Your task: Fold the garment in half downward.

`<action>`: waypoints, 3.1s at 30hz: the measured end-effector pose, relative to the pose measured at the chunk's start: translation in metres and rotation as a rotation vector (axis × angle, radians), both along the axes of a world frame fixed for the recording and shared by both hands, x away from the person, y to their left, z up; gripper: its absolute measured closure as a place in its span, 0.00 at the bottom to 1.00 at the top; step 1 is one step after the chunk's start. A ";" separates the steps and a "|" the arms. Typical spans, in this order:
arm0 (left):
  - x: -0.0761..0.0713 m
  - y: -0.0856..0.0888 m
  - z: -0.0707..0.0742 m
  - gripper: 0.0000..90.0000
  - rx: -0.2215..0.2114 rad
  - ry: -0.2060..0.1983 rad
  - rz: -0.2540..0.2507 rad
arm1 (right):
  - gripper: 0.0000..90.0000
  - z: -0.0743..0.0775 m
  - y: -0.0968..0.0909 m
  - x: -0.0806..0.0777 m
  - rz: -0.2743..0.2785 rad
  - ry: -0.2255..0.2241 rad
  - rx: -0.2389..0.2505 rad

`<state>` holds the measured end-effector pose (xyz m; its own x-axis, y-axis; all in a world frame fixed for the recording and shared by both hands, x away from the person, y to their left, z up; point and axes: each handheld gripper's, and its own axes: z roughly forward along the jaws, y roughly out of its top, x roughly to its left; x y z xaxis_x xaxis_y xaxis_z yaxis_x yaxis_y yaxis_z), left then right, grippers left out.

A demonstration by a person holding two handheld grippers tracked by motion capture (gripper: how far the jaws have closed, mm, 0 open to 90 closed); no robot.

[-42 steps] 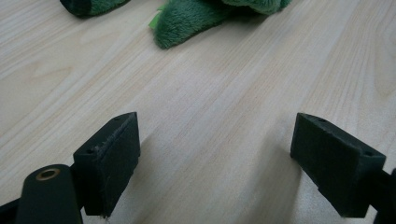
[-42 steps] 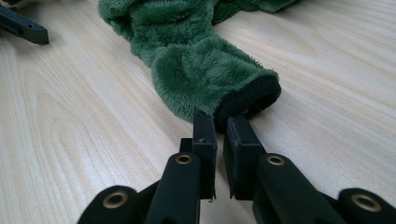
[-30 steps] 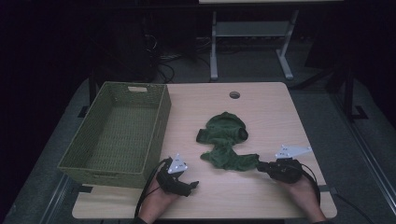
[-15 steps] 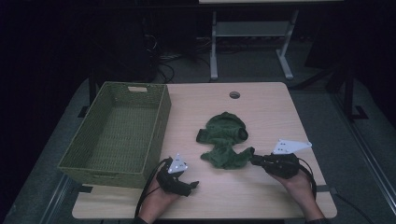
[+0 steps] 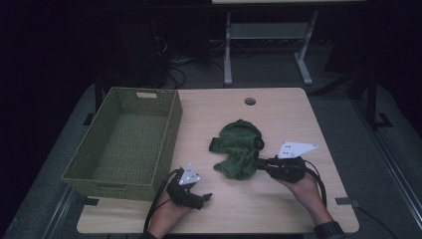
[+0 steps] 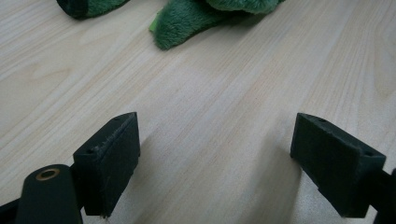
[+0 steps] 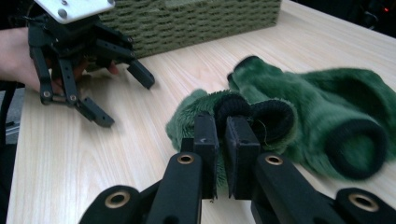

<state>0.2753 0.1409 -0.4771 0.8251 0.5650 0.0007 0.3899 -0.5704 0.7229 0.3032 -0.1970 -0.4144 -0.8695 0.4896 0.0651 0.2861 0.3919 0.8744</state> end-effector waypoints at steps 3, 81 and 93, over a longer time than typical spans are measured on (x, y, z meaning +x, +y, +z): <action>0.000 0.000 0.000 0.17 -0.002 0.003 0.001 | 0.93 0.000 0.010 0.004 0.007 -0.004 -0.013; 0.001 -0.001 0.000 0.17 0.001 0.003 0.002 | 0.81 -0.017 0.016 0.002 -0.174 0.154 -0.010; 0.001 -0.002 0.000 0.17 -0.002 0.002 0.004 | 0.64 -0.035 0.045 -0.010 -0.210 0.130 -0.175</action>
